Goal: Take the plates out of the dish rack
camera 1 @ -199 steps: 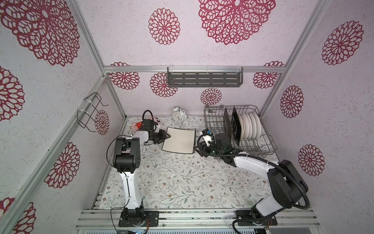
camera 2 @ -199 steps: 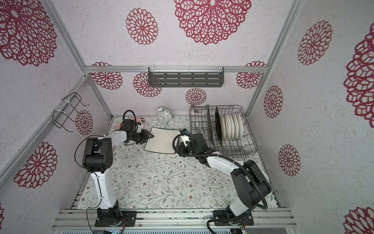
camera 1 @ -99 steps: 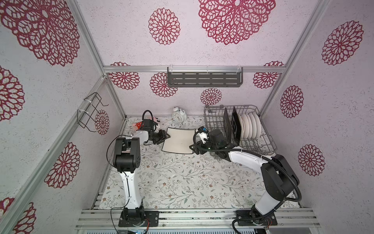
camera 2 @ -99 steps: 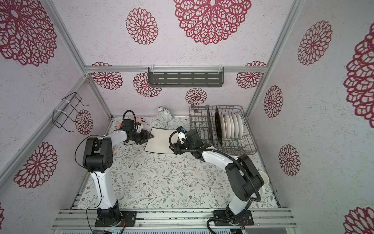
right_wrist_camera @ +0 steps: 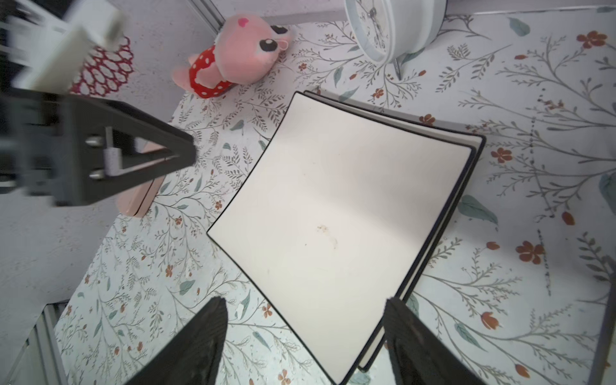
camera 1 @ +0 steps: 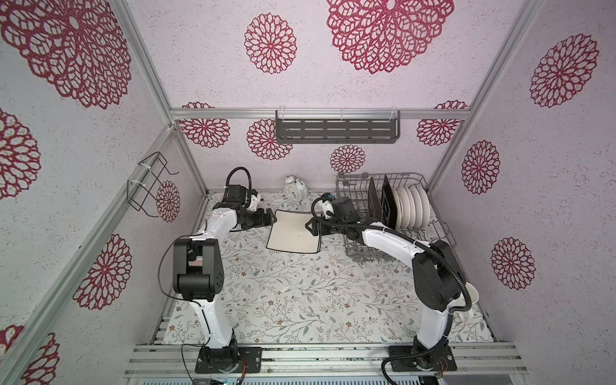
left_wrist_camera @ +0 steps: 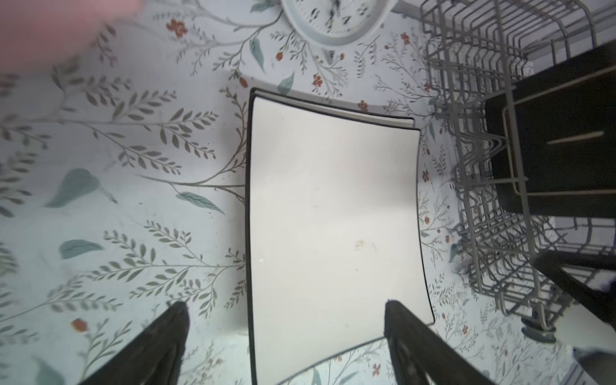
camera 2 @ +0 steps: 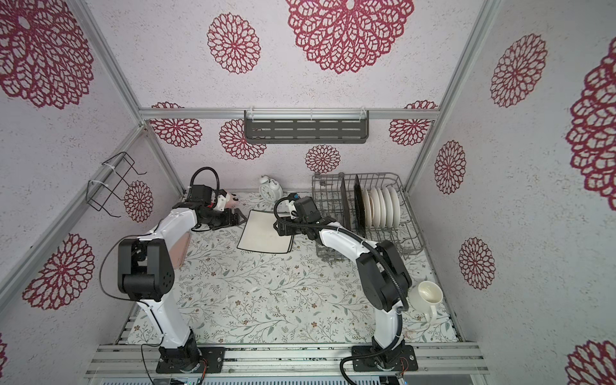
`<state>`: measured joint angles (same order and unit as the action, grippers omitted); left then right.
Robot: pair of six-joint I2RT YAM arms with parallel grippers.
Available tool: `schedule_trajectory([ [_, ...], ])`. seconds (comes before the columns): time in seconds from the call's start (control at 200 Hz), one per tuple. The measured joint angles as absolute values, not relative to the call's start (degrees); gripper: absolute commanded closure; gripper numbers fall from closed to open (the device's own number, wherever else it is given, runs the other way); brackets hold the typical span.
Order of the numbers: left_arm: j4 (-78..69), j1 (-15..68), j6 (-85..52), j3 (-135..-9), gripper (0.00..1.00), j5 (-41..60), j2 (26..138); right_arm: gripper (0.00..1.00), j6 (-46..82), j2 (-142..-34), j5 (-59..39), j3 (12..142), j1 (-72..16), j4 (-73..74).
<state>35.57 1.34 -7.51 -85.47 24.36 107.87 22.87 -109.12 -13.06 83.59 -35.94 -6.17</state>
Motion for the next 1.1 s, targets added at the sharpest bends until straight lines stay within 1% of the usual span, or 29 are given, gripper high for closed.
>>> schedule_trajectory([
  [0.135,37.23,2.63,2.44,-82.30,0.02,22.63,100.79,0.18,23.22,-113.27,-11.49,87.11,-35.94,-9.56],
  [0.215,37.69,4.38,7.40,-79.02,0.01,20.88,97.69,0.08,23.59,-115.72,-10.20,89.56,-35.94,-12.08],
  [0.345,38.61,7.79,13.54,-76.42,0.01,17.26,97.14,0.01,23.62,-117.84,-7.70,92.12,-35.94,-14.68],
  [0.475,38.81,9.63,17.32,-75.00,0.01,15.05,97.21,0.01,23.59,-119.09,-5.65,94.41,-35.94,-17.15],
  [0.725,38.13,9.76,21.41,-73.54,0.02,13.78,97.69,0.01,23.59,-123.37,-4.67,97.73,-35.64,-18.33],
  [1.101,37.17,10.79,24.73,-72.20,0.02,12.01,102.85,0.01,23.51,-126.87,-4.60,100.47,-34.57,-20.29],
])
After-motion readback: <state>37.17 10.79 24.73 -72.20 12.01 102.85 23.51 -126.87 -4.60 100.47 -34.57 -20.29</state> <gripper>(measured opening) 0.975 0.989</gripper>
